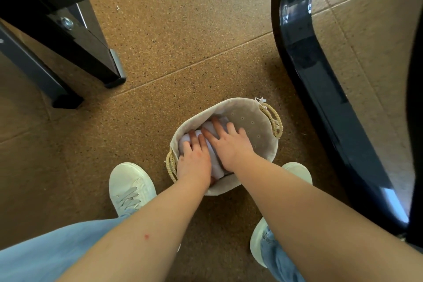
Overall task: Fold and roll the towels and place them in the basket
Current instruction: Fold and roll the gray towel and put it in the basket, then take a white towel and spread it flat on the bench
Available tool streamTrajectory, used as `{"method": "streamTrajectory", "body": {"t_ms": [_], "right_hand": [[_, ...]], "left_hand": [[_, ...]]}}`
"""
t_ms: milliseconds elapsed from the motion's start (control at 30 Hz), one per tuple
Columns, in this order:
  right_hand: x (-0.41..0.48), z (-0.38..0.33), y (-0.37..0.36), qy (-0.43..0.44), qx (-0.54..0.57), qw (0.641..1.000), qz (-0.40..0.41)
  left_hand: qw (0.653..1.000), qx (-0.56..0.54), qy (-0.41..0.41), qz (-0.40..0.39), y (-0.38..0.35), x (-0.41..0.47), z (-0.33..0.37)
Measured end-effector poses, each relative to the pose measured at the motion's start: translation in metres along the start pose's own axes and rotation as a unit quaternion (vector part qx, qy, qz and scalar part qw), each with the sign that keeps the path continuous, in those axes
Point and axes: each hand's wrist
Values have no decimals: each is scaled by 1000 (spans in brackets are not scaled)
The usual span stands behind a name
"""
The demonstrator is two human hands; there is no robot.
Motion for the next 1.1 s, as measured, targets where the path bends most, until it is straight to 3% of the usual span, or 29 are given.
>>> {"method": "streamTrajectory", "body": {"t_ms": [167, 333, 800, 1100], "right_hand": [[-28, 7, 7, 19, 21, 1000, -4], [-60, 11, 23, 12, 56, 998, 14], [-197, 4, 94, -34, 89, 979, 178], [-306, 19, 129, -30, 132, 947, 290]], "left_hand": [[999, 7, -31, -37, 17, -17, -2], [998, 0, -52, -21, 34, -45, -6], [978, 35, -94, 185, 116, -170, -2], [942, 6, -148, 301, 162, -262, 35]]}}
Point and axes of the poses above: each hand's wrist, its own x-axis towards the middle knuckle, its own y-axis out of the back of the hand, z = x × y, and after that the axes turned 12 degrees about -z, right-handed
